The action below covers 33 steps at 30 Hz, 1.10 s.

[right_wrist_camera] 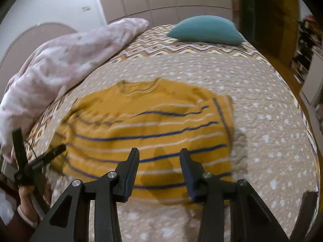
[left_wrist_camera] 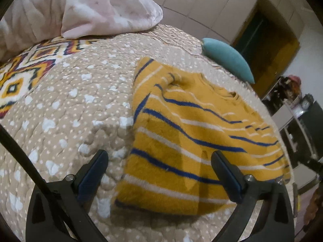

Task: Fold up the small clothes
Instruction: 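Grasp the folded sweater edge with the right gripper and fold it over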

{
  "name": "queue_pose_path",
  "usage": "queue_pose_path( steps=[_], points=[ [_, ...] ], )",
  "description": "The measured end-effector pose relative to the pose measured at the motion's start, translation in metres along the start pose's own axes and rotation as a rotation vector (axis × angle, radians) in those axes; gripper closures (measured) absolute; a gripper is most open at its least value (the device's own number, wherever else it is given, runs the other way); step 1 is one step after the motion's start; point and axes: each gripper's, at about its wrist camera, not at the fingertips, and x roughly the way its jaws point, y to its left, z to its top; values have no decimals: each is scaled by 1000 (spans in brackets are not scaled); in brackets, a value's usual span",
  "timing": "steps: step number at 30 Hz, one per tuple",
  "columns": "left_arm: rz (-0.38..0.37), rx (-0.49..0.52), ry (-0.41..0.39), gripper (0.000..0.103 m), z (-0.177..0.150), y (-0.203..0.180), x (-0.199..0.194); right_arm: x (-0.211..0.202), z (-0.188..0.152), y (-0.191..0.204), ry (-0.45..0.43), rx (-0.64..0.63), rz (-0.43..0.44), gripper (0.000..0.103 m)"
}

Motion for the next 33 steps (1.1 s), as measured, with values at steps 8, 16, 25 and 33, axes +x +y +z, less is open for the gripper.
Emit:
queue_pose_path(
  steps=[8,16,25,33],
  points=[
    [-104,-77,-141,2,-7,29,-49,17,9,82,6,-138,6,58],
    [-7,-109,-286,2,7,70,-97,99,57,178,51,-226,37,58],
    [55,-205,-271,2,22,119,-95,226,95,240,170,-260,-115,52],
    [58,-282,-259,2,22,137,-94,193,108,231,106,-222,-64,31]
  ],
)
